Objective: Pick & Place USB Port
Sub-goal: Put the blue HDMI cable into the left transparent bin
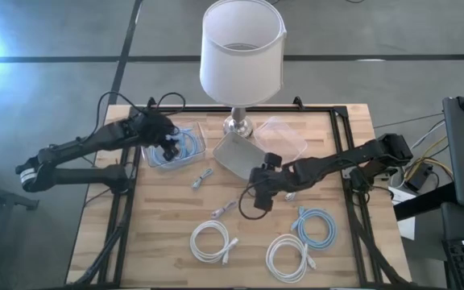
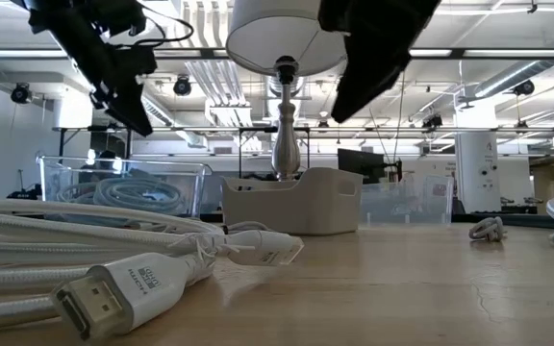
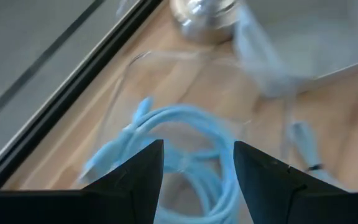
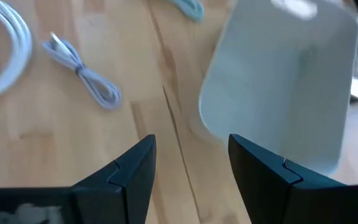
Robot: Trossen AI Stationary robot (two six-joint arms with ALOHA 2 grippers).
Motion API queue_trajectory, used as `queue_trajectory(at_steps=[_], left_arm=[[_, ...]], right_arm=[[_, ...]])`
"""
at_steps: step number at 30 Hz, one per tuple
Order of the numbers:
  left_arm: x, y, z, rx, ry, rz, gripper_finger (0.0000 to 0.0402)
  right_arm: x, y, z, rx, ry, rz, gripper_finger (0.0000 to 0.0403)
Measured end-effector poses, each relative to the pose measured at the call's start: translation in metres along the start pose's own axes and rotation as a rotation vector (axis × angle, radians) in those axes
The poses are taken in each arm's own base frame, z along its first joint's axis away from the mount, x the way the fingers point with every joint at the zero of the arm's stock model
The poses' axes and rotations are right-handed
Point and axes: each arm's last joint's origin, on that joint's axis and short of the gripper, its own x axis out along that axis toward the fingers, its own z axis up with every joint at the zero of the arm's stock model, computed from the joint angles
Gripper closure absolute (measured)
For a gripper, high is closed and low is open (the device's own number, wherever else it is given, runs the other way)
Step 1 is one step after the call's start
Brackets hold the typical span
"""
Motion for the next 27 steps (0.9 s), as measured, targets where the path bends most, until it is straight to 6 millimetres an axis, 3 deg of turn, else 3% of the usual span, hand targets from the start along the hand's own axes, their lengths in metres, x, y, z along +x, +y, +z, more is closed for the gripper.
queue_trajectory(at_steps=[11,27], left_arm=[[0.0,-0.009,0.014,-0.015,-0.152,-0.212,0.0204],[-0.001,-0.014,0.014,-0.007,-0.158,-0.239,0.0204]], right_arm=[[-0.002,-0.002,-0.017,0.141,0.187,0.0,0.0204],[0.008,-0.002,-0.065,0.342,0.457,-0.064,0.0204]])
